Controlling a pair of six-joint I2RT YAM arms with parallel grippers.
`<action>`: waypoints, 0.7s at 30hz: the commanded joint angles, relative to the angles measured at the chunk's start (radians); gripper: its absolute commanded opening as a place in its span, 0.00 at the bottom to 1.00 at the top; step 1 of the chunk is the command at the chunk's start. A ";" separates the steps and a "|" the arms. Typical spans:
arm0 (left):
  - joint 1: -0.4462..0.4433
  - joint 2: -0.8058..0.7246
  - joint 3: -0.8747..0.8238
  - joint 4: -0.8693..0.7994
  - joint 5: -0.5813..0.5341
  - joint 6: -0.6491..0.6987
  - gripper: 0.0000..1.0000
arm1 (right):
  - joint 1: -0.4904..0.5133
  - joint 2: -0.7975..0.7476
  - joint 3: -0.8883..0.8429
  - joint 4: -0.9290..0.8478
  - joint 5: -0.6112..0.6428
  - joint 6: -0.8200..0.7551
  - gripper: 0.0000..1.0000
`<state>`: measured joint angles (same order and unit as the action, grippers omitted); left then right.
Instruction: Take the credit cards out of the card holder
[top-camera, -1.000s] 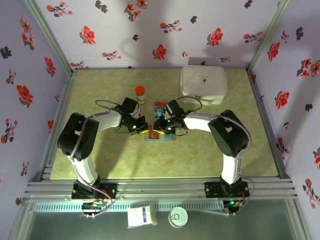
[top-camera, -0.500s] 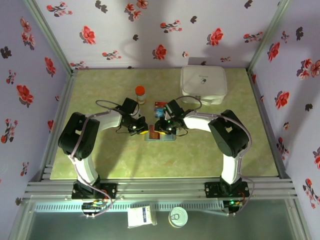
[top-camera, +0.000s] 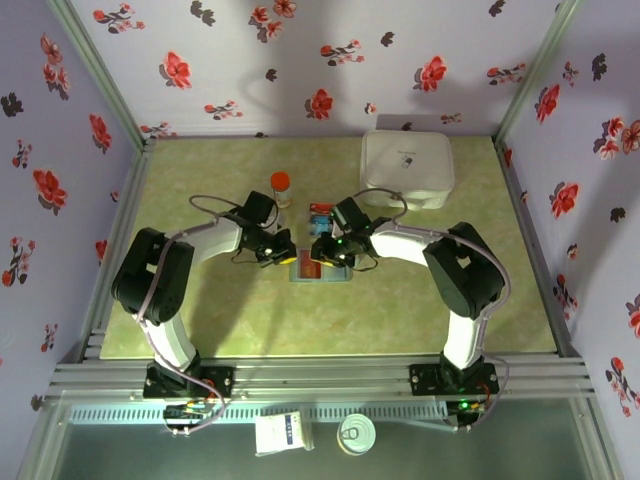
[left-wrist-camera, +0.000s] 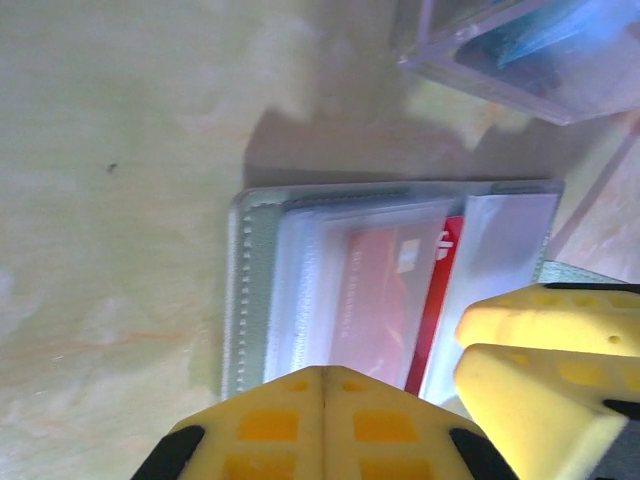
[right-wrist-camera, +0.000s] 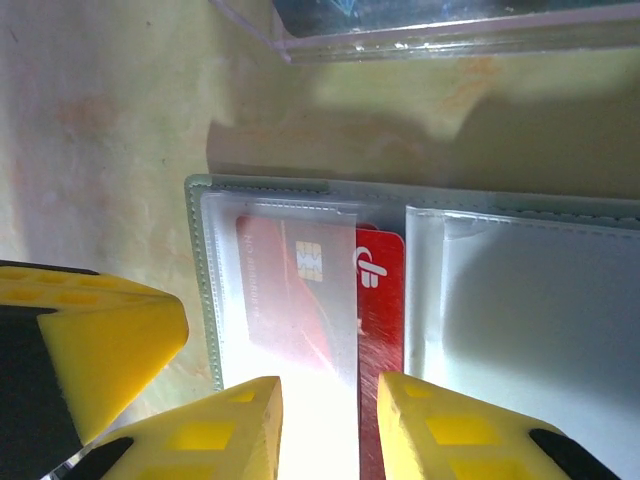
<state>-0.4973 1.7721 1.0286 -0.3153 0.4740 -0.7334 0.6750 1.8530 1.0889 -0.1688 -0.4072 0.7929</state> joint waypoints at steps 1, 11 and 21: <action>-0.028 -0.003 0.038 -0.026 -0.002 0.011 0.00 | -0.004 -0.031 -0.021 0.008 0.009 0.002 0.32; -0.044 0.059 0.044 -0.037 -0.028 0.016 0.00 | -0.011 -0.015 -0.028 0.016 -0.002 0.006 0.32; -0.046 0.069 0.042 -0.075 -0.089 0.039 0.00 | -0.017 0.017 -0.037 0.038 -0.015 0.011 0.32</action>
<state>-0.5369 1.8271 1.0565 -0.3386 0.4286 -0.7223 0.6651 1.8500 1.0679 -0.1482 -0.4084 0.7937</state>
